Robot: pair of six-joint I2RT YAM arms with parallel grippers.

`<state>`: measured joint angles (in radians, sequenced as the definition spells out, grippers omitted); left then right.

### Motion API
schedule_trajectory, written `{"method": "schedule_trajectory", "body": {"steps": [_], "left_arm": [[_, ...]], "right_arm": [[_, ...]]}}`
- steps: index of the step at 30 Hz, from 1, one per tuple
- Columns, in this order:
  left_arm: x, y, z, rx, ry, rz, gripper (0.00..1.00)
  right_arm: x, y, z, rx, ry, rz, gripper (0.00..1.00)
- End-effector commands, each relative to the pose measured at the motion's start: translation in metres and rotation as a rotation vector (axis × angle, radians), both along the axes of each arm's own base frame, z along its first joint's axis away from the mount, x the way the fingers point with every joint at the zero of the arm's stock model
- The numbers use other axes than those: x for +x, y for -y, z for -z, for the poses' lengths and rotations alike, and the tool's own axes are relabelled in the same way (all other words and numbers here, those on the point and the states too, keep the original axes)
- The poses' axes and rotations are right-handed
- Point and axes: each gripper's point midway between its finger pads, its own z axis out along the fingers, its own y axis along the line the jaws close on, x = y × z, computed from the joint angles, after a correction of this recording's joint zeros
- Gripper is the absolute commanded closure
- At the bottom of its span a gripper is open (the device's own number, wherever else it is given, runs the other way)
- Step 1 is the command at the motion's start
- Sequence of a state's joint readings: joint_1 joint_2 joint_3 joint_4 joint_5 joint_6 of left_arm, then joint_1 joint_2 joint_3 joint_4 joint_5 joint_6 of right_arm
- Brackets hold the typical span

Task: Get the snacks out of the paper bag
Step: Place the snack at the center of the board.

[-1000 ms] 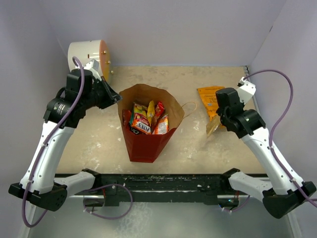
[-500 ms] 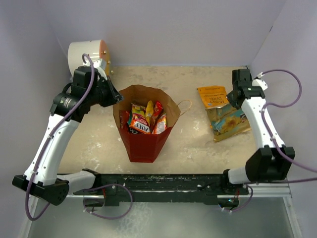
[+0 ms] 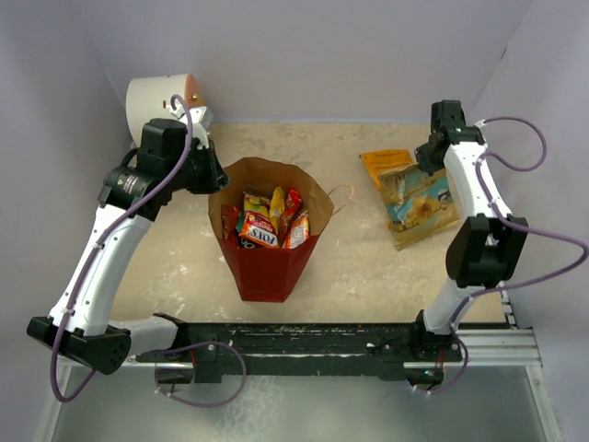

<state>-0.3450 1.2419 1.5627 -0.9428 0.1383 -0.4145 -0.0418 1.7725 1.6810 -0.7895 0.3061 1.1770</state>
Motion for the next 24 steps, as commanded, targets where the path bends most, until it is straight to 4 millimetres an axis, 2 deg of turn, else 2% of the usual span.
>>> {"method": "schedule_trajectory", "body": {"steps": [1,4,7,9,10,11,13,16,19,22,24], "left_arm": [[0.005,0.003,-0.024,0.004,0.114,0.056,1.0],[0.005,0.004,-0.024,0.001,0.124,0.067,1.0],[0.008,0.001,-0.021,0.014,0.137,0.05,1.0],[0.01,-0.002,-0.02,0.027,0.141,0.04,1.0],[0.01,-0.003,-0.021,0.032,0.143,0.039,1.0],[0.01,-0.003,-0.022,0.034,0.145,0.039,1.0],[0.008,-0.003,-0.022,0.037,0.145,0.044,1.0],[0.008,-0.004,-0.022,0.035,0.145,0.039,1.0],[0.009,-0.003,-0.025,0.028,0.15,0.033,1.0],[0.009,-0.001,-0.027,0.008,0.15,0.034,1.0],[0.008,0.002,-0.026,-0.008,0.142,0.037,1.0]], "right_arm": [[0.035,0.006,-0.007,0.076,0.052,0.076,1.0],[0.054,0.012,0.007,0.094,0.031,0.098,1.0],[0.074,0.018,0.03,0.123,0.028,0.106,0.9],[0.098,0.011,0.043,0.159,0.069,0.03,0.81],[0.111,0.003,0.045,0.196,0.105,-0.02,0.75],[0.117,-0.007,0.048,0.241,0.112,-0.063,0.67],[0.136,-0.016,0.038,0.25,0.206,-0.156,0.52],[0.134,-0.023,0.027,0.235,0.274,-0.205,0.33],[0.119,-0.036,0.022,0.266,0.294,-0.285,0.21],[0.107,-0.038,0.011,0.189,0.262,-0.406,0.15],[0.101,-0.029,0.0,0.074,0.246,-0.48,0.12]]}}
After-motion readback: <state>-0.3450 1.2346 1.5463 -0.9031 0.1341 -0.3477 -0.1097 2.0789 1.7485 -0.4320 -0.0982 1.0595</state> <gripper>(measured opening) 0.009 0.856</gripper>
